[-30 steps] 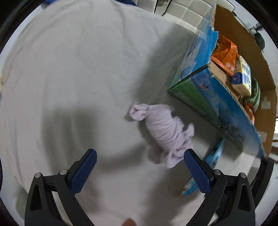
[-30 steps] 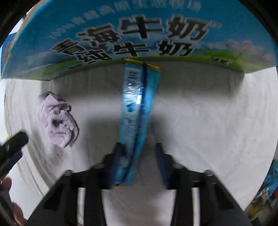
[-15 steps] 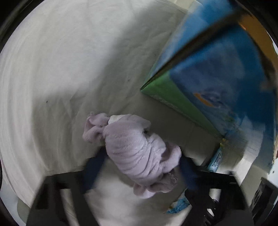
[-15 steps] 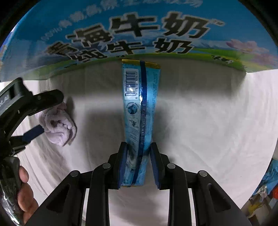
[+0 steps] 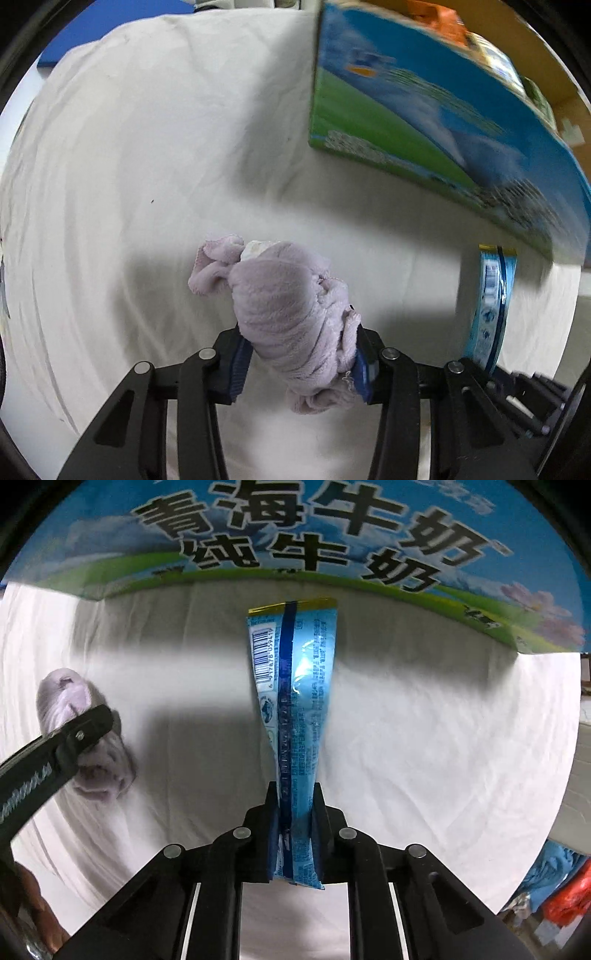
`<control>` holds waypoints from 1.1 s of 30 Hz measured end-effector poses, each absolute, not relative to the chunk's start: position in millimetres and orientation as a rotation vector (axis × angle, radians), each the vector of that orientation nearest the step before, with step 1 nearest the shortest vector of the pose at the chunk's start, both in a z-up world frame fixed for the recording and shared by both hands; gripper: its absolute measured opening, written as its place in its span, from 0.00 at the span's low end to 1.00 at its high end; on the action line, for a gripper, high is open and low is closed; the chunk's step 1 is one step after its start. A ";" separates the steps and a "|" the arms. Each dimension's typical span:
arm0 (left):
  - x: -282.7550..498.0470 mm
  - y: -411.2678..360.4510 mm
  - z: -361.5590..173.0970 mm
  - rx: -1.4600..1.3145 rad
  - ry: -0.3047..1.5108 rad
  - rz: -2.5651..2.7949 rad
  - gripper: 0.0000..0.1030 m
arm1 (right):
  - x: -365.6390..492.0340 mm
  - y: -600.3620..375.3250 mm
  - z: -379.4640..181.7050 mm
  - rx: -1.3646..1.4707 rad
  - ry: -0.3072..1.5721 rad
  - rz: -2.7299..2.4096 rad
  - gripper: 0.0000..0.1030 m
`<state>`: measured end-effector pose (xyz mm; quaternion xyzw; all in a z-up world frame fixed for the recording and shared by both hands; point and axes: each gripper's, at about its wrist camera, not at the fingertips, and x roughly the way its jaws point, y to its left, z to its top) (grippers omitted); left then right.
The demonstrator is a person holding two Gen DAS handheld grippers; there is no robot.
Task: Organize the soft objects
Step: 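Grasp the lilac towel with left tool while right tool grasps blue stick packet, then carry towel and blue packet into the box and open both tools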
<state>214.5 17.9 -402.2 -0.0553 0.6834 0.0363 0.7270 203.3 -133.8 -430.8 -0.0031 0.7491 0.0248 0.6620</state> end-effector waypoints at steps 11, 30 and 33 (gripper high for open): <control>176.8 14.7 -354.7 -0.102 1.403 -0.005 0.41 | 166.2 -163.8 -374.2 0.014 1.607 0.129 0.14; 223.2 -15.7 -199.0 -0.156 1.193 -0.201 0.41 | 183.0 -184.8 -217.6 0.174 1.343 0.262 0.14; 253.4 -15.9 -191.4 -0.165 1.172 -0.197 0.41 | 210.5 -181.9 -205.8 0.237 1.297 0.252 0.14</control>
